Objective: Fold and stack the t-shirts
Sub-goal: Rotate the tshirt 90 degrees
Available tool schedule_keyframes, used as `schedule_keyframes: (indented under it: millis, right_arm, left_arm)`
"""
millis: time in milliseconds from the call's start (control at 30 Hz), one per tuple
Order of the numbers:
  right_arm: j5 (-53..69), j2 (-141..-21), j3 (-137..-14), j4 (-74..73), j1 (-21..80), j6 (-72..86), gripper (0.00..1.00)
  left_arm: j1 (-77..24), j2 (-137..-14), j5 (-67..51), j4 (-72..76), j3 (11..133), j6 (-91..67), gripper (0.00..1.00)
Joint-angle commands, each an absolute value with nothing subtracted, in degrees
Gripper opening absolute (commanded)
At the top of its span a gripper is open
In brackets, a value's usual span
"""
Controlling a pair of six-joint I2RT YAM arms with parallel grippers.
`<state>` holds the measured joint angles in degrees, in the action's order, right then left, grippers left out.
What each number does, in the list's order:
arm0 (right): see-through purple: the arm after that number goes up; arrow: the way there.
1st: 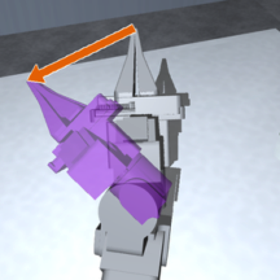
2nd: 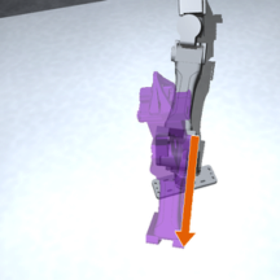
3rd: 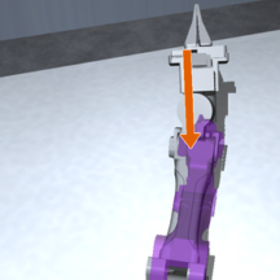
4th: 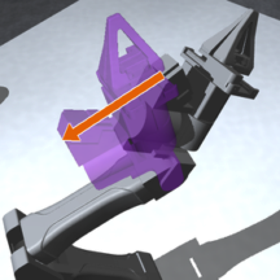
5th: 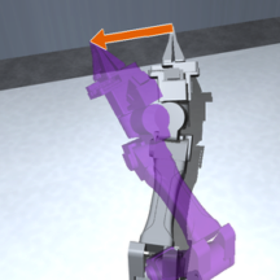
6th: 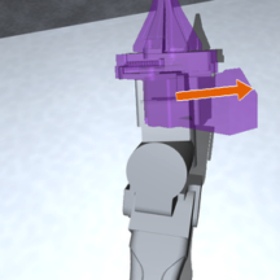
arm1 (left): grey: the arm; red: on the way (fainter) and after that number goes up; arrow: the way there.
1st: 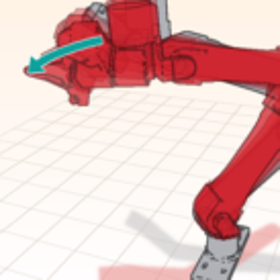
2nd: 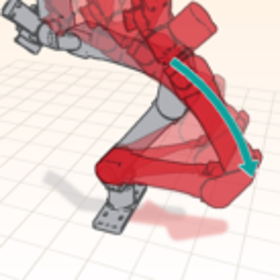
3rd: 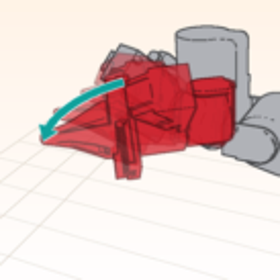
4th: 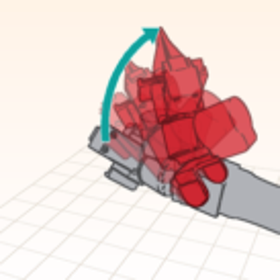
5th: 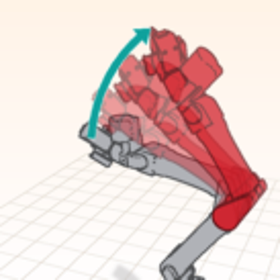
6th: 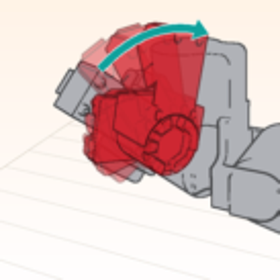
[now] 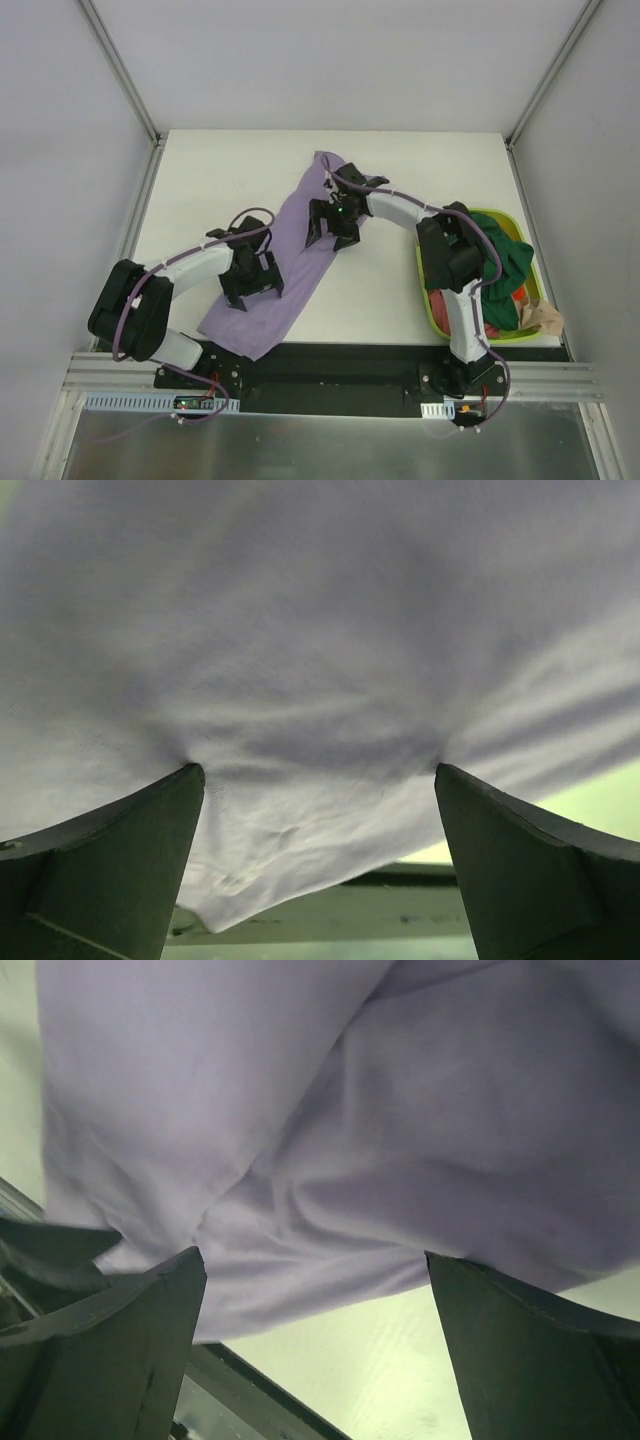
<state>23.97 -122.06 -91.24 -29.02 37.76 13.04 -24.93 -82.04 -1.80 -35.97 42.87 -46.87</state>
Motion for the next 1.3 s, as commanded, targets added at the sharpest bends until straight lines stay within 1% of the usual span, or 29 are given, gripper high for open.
schedule_keyframes:
  millis: [0,133,233,333,400,433,567,700,733,767,833,967,1000,1100,1200,1267]
  right_arm:
    - [19.34,-127.43,-97.1,-35.4,27.71,7.57,0.96]
    - [18.19,-133.75,-108.77,-41.82,21.72,4.31,0.96]
    - [16.88,-139.64,-121.33,-48.67,18.91,1.33,0.96]
    - [16.26,-142.82,-131.89,-54.12,17.49,-1.21,0.96]
    - [16.96,-140.38,-132.11,-55.28,17.67,-3.76,0.96]
    - [16.88,-137.84,-129.92,-54.15,18.01,-4.56,0.96]
    - [13.63,-122.91,-114.65,-48.7,20.73,-9.66,0.96]
    - [10.64,-107.1,-99.01,-43.7,23.9,-9.06,0.96]
    - [9.5,-102.35,-93.57,-41.85,25.12,-8.27,0.96]
    - [7.84,-98.13,-88.38,-39.05,27.49,-7.91,0.96]
    - [3.79,-87.23,-73.8,-33.52,32.23,-6.42,0.96]
    - [3.34,-74.74,-55.58,-26.73,40.15,-0.72,0.96]
    - [3.43,-72.27,-51.72,-24.98,42.08,1.47,0.96]
    - [4.04,-67.95,-44.14,-22.77,48.05,5.88,0.96]
    - [3.52,-67.06,-40.96,-22.24,52.81,8.34,0.96]
    - [2.56,-67.58,-39.56,-21.45,54.48,9.4,0.97]
  left_arm:
    - [-30.4,-86.65,-14.57,-30.06,48.67,-45.35,0.99]
    - [-36.2,-92.88,-16.69,-29.36,55.79,-43.78,0.99]
    - [-36.56,-97.37,-17.93,-29.27,59.84,-43.16,0.99]
    - [-36.56,-98.79,-18.36,-29.36,63.18,-42.02,0.99]
    - [-36.56,-97.13,-18.37,-29.36,63.98,-41.4,0.99]
    - [-36.56,-95.73,-17.93,-29.36,63.9,-41.14,0.99]
    - [-36.56,-88.96,-13.9,-29.36,60.04,-40.87,0.99]
    - [-36.74,-85.08,-12.66,-29.71,55.03,-40.17,0.99]
    - [-36.74,-84.64,-12.31,-29.79,53.54,-40.34,0.97]
    - [-37.0,-84.38,-12.13,-29.88,51.96,-40.86,0.93]
    - [-37.61,-84.11,-11.95,-29.8,49.76,-41.48,0.87]
    - [-38.67,-85.25,-11.07,-29.27,48.95,-41.49,0.77]
    - [-38.67,-85.86,-12.55,-28.31,49.04,-40.96,0.73]
    - [-38.76,-87.71,-13.53,-25.68,48.61,-41.22,0.62]
    - [-38.76,-90.61,-14.41,-24.35,49.65,-40.87,0.47]
    - [-38.85,-91.75,-13.45,-24.17,50.01,-40.52,0.45]
